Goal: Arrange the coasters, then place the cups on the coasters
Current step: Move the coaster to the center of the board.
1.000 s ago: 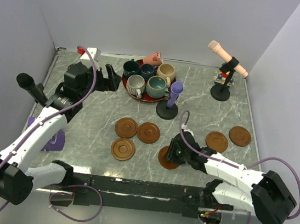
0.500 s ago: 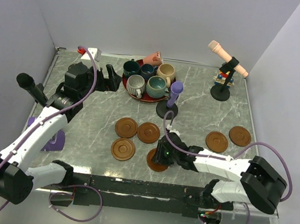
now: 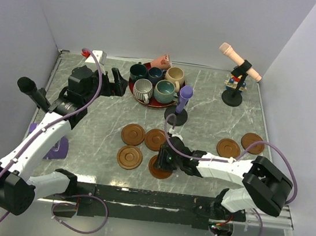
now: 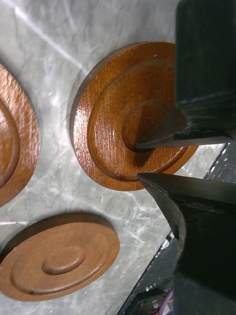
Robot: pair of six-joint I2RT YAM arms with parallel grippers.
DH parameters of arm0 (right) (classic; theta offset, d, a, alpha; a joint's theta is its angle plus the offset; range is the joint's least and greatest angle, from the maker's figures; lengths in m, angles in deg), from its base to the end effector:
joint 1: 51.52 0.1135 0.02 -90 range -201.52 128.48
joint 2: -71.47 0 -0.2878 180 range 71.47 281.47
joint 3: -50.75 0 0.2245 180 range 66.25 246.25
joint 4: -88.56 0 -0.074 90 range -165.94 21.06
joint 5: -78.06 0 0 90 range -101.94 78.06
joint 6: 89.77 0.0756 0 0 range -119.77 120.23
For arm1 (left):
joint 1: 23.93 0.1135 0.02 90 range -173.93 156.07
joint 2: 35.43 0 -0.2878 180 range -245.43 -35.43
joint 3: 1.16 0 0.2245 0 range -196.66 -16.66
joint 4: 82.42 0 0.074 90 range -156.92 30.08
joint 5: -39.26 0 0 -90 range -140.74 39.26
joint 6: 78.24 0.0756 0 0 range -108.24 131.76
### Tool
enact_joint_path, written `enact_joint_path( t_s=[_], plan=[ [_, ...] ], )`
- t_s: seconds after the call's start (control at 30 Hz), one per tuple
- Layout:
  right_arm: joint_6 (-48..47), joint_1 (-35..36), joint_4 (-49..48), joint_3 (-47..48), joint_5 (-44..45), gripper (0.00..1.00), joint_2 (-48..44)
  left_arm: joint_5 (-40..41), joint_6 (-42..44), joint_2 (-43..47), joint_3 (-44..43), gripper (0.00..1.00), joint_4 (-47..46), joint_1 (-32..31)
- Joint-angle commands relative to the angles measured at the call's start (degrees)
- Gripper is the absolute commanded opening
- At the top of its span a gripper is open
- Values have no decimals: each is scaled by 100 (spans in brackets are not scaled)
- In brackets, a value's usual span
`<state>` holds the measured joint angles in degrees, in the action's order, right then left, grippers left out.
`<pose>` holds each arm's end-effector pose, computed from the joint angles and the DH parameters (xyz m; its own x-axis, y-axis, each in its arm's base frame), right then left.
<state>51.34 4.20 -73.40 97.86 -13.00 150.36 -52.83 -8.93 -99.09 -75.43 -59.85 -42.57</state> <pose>0.1407 0.2089 0.1634 -0.9184 0.0343 -0.3941 -0.1880 0.8387 0.5111 0.2448 -0.0855 0.3818 -0.3085 -0.2686 -0.9125 0.2611 0.8986 -0.3527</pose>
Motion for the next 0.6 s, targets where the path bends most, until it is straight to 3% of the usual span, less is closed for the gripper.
enact_joint_path(
  t_s=[0.0, 0.57],
  plan=[
    [-40, 79, -210, 99, 97, 34, 311, 15, -32, 2, -30, 97, -189, -26],
    [-233, 97, -562, 292, 563, 33, 803, 15, -23, -15, -39, 97, -180, -18]
  ],
)
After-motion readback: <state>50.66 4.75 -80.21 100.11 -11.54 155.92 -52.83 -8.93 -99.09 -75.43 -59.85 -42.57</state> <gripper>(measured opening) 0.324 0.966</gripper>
